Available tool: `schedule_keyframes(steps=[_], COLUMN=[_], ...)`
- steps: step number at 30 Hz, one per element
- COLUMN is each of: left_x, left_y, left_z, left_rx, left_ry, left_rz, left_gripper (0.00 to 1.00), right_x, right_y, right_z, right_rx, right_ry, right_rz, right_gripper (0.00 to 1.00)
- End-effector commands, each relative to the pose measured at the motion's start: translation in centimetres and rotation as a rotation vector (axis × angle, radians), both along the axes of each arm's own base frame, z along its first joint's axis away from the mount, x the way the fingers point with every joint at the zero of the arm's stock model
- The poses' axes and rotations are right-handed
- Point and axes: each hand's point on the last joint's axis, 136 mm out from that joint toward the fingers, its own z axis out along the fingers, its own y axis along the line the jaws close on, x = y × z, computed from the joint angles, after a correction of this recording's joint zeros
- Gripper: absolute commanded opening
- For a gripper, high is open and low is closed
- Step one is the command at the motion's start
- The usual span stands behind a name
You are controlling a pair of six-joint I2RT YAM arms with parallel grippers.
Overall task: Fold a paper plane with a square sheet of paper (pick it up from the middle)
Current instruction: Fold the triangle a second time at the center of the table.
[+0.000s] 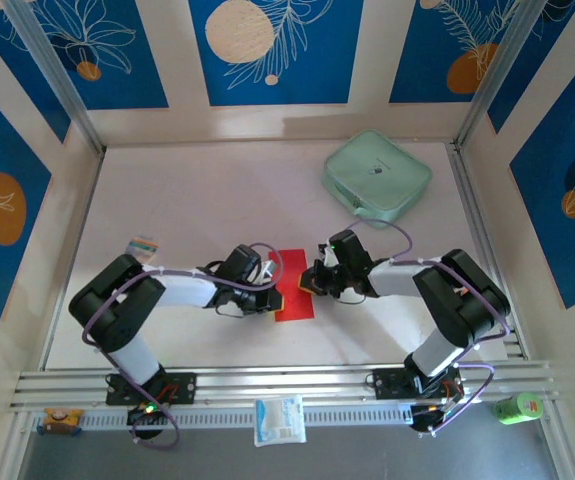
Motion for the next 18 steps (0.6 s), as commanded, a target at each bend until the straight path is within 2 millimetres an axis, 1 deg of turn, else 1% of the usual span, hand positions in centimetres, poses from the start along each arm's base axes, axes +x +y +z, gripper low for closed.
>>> schedule_keyframes(steps=[1,3,5,8,9,11,13,18], left_x=[-1.6,-1.5,-1.4,-1.5,-1.5,-1.5,-1.5,-1.8], left_y=[2.4,2.3,2.3,2.4,2.5,2.5,2.6,2.7], left_z=[-3.1,-2.9,-2.9,-3.0,-3.0,-3.0,-3.2,-3.6], left_rx=[0.102,0.101,0.102,0.109,0.110,0.113,0.120,0.128], left_ry=[0.078,0.071,0.069,0.071,0.072,0.073,0.078,0.087], left_rz=[0.030,0.032,0.032,0.033,0.034,0.034,0.033,0.026], left_gripper=[0.00,0.00,0.00,0.00,0.00,0.00,0.00,0.00], right_x=[-1.2,-1.9,-2.6,-3.3,-3.3,-3.1,-2.6,-0.7], right_y=[1.7,2.4,2.7,1.8,1.5,0.9,0.4,-0.7], right_z=[1.1,0.5,-0.5,-2.5,-2.9,-3.4,-3.5,-2.7], right_rx=[0.020,0.022,-0.003,-0.054,-0.057,-0.070,-0.080,-0.065], right_ry=[-0.011,0.001,0.023,0.065,0.072,0.084,0.081,0.058], right_rz=[0.079,0.109,0.122,0.104,0.096,0.083,0.067,0.015], right_gripper=[0.04,0.03,0.03,0.03,0.03,0.03,0.03,0.03])
